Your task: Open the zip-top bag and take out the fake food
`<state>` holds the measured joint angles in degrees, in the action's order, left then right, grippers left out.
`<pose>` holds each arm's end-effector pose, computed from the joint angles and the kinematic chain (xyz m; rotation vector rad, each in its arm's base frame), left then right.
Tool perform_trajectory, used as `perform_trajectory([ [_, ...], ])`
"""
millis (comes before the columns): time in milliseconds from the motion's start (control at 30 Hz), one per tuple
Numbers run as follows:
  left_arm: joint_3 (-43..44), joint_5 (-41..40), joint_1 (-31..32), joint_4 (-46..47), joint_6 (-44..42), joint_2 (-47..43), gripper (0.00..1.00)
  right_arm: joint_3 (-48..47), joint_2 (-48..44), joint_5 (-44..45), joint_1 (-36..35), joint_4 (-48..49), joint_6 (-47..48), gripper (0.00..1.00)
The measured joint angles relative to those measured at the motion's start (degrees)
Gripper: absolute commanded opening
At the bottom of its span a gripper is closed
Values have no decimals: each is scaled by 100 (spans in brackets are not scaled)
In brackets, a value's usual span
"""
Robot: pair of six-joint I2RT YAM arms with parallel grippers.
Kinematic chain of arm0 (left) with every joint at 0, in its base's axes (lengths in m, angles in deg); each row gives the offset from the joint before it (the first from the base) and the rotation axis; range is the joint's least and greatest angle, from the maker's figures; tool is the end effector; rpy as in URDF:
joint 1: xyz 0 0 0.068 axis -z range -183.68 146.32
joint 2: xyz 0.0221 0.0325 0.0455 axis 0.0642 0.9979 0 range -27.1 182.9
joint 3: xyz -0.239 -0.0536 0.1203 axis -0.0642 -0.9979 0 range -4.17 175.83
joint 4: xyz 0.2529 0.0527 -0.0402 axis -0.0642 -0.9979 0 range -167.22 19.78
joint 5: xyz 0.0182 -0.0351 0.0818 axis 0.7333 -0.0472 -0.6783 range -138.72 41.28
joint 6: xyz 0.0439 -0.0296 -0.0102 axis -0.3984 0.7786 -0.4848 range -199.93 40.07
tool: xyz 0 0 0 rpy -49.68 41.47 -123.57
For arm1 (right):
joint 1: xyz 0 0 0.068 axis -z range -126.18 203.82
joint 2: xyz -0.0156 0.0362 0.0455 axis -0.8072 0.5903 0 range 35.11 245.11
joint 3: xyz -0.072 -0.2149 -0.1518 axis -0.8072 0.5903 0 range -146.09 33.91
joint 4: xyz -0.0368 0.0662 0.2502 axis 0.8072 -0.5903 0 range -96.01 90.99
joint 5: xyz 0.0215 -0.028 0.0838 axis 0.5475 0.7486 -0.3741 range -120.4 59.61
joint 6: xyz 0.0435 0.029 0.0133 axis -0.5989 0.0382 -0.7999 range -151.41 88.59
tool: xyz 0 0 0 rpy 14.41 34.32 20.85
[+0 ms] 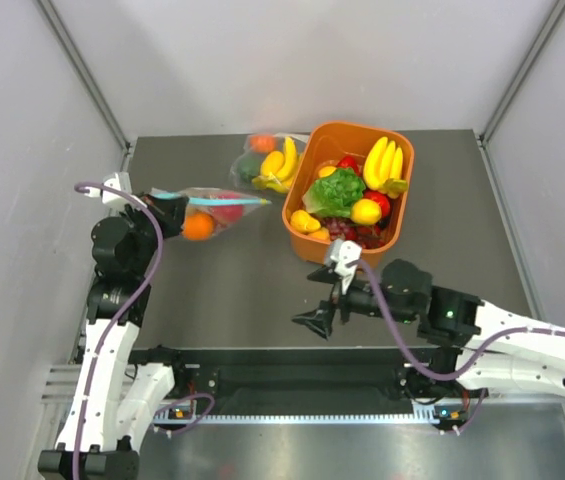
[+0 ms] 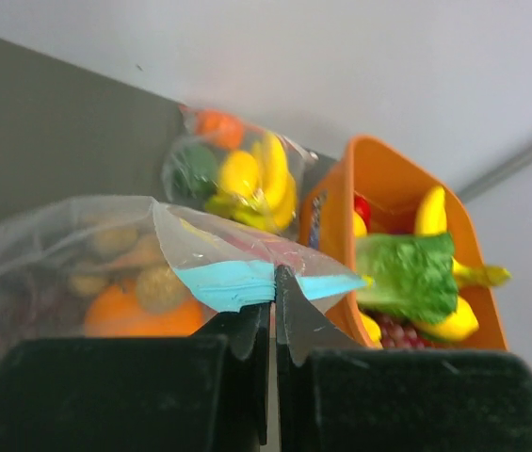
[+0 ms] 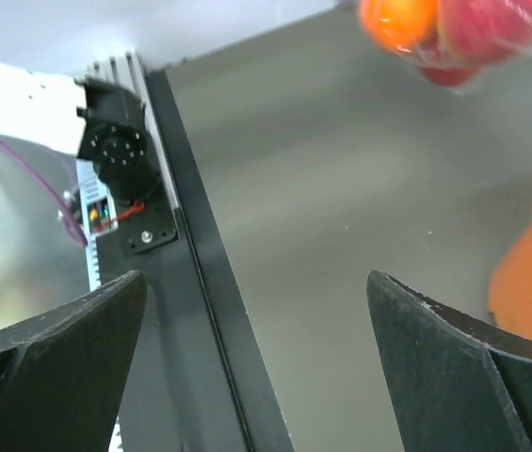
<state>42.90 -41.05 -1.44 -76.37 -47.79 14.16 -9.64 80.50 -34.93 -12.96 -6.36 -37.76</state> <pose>0.1680 -0.0113 0.3715 -0.3103 1.5758 -0.5734 0.0720 0.1753 0.3360 -0.9787 1.5574 0.9907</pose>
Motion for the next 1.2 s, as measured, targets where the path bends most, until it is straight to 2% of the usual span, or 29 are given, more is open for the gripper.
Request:
perform_trajectory([
  [133, -210, 605, 0, -203, 74, -179, 0, -13, 560, 586, -466, 341, 81, 100],
  [400, -396, 1939, 0, -402, -13, -295, 0, -85, 944, 1611, -673, 1062, 415, 100],
  [633, -483, 2352, 0, -879, -363, -610, 0, -1091, 1768, 2109, -800, 933, 1250, 100],
  [900, -483, 2514, 0, -1305, -645, -1012, 0, -2203, 2673, 2129, -791, 619, 1928, 100],
  [1200, -442, 2824, 0, -1663, -684, -1016, 0, -2365, 3501, 1432, -586, 46, 1961, 98],
])
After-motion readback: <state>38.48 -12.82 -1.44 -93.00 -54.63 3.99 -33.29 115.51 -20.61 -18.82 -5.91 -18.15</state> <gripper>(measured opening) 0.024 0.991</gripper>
